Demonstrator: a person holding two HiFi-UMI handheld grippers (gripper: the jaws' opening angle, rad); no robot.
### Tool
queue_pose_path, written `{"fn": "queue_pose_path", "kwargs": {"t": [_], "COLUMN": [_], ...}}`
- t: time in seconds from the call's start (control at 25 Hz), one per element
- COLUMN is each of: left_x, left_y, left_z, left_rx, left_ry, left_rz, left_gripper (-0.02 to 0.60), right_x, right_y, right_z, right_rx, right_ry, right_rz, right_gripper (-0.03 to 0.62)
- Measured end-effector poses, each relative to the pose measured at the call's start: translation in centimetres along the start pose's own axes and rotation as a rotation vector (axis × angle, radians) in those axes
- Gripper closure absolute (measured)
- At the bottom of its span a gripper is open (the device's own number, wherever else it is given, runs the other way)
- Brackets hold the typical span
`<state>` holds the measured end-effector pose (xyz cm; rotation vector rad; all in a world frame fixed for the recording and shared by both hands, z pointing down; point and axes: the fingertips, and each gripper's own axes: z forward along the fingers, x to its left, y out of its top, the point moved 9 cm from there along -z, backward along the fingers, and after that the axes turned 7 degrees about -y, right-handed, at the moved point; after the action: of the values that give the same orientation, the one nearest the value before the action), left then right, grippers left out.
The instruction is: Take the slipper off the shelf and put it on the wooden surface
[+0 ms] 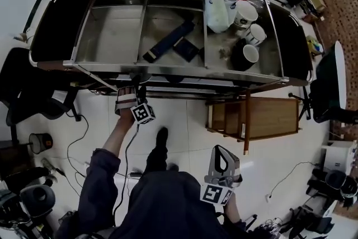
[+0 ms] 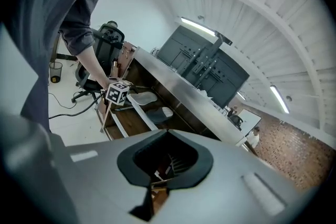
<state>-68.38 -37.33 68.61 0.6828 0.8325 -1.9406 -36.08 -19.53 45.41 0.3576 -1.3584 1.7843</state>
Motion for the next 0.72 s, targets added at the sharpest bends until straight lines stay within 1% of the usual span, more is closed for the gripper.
{"fn": "queue_pose_path", "kwargs": {"t": [0.12, 0.16, 0.2, 0.28, 0.36, 0.44, 0.52, 0.72], "left_x": [0.1, 0.0, -0.2, -0.7, -0.7, -0.1, 0.0, -1.0], "left_y": [-0.6, -0.8, -0.8, -0.8, -0.6, -0.1, -0.2, 0.4], "left_z": [2.7, 3.2, 3.3, 2.9, 1.7, 0.1, -1.3, -6.6], "left_rx": [0.035, 0.044, 0.045, 0.024, -0.006, -0.031, -0.045, -0.067], "left_ry": [-0.006, -0.001, 0.002, 0.007, 0.029, 0.059, 0.098, 0.181], "left_rz": [0.010, 0.008, 0.006, 0.002, -0.006, -0.017, -0.005, 0.000], "left_gripper": [0.261, 0.279, 0.346, 0.425, 0.461, 0.483, 0.495, 0.503], "right_x": [-0.5, -0.6, -0.7, -0.9, -0.8, -0.6, -0.2, 0.1], "right_y": [-0.3, -0.6, -0.9, -1.4, -1.8, -2.4, -3.0, -5.3], "right_z": [1.0, 1.0, 0.9, 0.6, 0.4, 0.1, -0.5, -3.9], "right_rx": [0.034, 0.046, 0.057, 0.073, 0.078, 0.076, 0.072, 0.059], "right_ry": [0.000, -0.002, -0.004, 0.000, 0.003, 0.002, 0.008, -0.005], "right_rz": [-0.008, -0.010, -0.009, -0.013, -0.013, -0.001, 0.012, 0.042], "right_gripper": [0.591, 0.592, 0.592, 0.592, 0.592, 0.591, 0.592, 0.591]}}
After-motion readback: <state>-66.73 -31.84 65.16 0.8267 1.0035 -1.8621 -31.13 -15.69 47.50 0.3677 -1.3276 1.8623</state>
